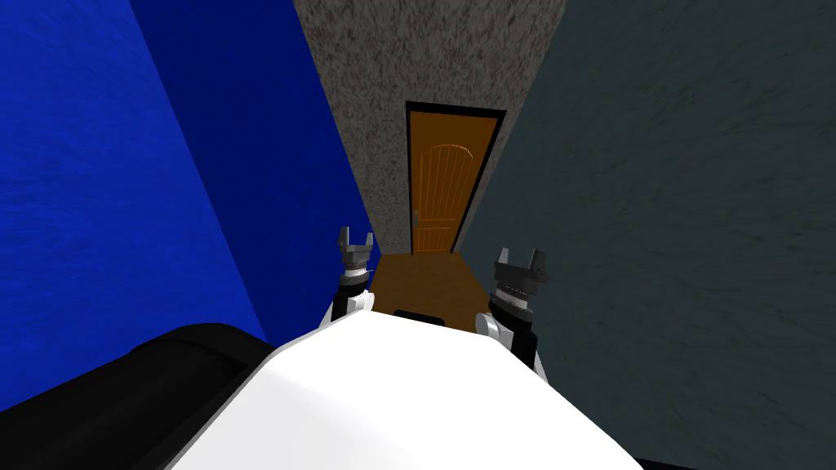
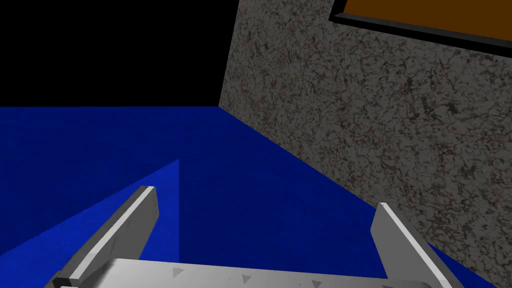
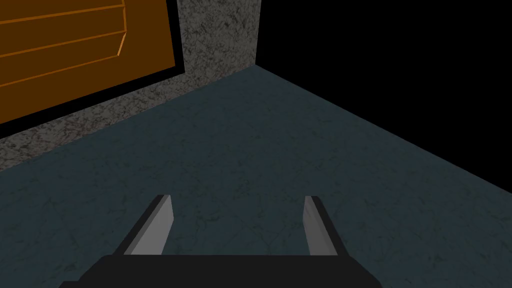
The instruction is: Pull the door open
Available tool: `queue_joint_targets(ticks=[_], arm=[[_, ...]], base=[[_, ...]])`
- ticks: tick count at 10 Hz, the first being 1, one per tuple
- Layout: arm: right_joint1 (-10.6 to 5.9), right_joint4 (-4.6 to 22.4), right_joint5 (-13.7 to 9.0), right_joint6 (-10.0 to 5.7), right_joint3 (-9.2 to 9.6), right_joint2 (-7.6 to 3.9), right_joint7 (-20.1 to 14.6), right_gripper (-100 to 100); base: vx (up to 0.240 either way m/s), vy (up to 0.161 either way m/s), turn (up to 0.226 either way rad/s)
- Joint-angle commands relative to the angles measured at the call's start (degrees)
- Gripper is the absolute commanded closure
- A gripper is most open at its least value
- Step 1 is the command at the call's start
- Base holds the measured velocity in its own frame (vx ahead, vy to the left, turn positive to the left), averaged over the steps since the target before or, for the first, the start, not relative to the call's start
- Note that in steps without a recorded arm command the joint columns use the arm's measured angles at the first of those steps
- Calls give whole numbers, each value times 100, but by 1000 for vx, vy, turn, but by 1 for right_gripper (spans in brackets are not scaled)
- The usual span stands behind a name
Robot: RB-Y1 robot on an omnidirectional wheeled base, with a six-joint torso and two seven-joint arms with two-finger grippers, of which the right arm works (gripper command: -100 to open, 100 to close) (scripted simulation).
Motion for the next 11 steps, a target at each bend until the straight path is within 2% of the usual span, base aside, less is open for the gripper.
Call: queue_joint_targets(ticks=[1,2,4,10,11], arm=[[-104,192,-100,53,-37,-103,-164,-100],[-104,192,-100,53,-37,-103,-164,-100],[-253,466,-242,129,-89,-222,-399,-100],[-597,1103,-573,306,-209,-422,-943,-100],[-697,1288,-669,357,-245,-468,-1102,-100]], base=[[69,31,123],[120,41,112],[149,43,132],[131,23,118],[146,48,182]])
